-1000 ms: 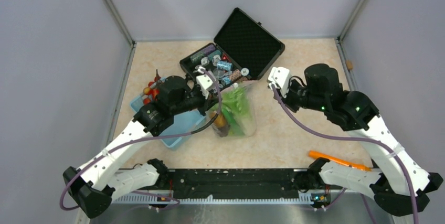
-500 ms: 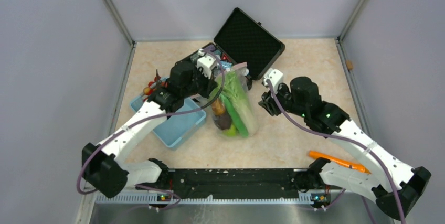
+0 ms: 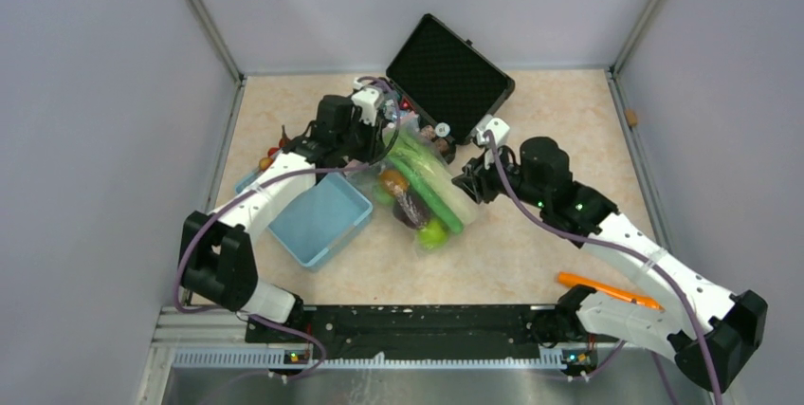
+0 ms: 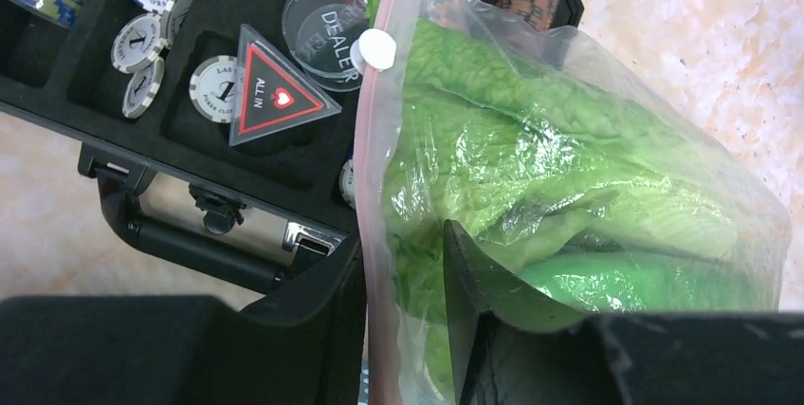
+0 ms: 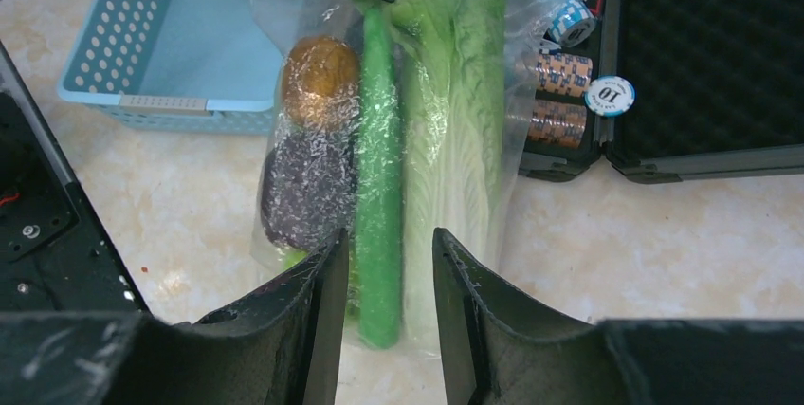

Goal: Place the food in the zip-top bag and seal the zipper
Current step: Place the zipper food storage bag at the center of the board.

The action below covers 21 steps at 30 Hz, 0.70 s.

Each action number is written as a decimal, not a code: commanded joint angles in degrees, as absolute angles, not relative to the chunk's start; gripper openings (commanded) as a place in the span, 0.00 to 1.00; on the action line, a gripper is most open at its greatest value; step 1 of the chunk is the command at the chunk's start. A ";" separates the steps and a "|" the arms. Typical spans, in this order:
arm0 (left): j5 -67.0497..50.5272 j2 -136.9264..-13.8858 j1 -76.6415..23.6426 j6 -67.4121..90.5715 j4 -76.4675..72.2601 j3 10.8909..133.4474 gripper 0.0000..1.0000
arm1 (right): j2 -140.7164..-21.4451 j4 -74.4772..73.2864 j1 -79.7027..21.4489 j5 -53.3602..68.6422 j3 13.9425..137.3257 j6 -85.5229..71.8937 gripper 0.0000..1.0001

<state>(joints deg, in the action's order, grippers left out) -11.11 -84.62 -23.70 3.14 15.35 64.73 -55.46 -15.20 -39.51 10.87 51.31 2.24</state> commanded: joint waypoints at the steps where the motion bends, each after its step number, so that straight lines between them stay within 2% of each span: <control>1: -11.00 -83.35 -21.53 4.16 14.35 63.94 0.34 | -56.70 -10.20 -38.76 13.29 51.02 0.47 0.37; 3: -10.75 -83.63 -20.69 3.74 15.29 64.27 0.38 | -57.09 -10.03 -38.76 13.78 50.98 0.44 0.37; 5: -10.73 -84.11 -20.05 3.46 16.70 64.67 0.57 | -57.28 -9.72 -38.76 13.97 50.81 0.42 0.37; 11: -10.36 -82.45 -18.63 4.15 15.04 62.26 0.60 | -57.32 -8.63 -38.76 14.40 50.15 0.44 0.37; 14: -10.63 -81.54 -18.04 4.22 15.10 62.04 0.65 | -57.31 -8.36 -38.77 14.50 49.86 -1.15 0.37; 17: -12.05 -80.30 -17.95 4.58 14.68 62.08 0.54 | -57.37 -8.10 -38.76 14.34 49.42 -1.27 0.37; 18: -11.82 -80.13 -17.91 4.74 14.84 62.24 0.49 | -57.38 -8.04 -38.76 14.32 49.33 -1.38 0.37; 20: -11.27 -80.03 -17.78 4.68 15.55 62.31 0.34 | -57.33 -7.85 -38.76 14.39 49.14 -1.57 0.37; 21: -11.16 -80.18 -17.57 4.58 16.01 62.16 0.32 | -57.23 -7.77 -38.76 14.53 49.06 -1.58 0.37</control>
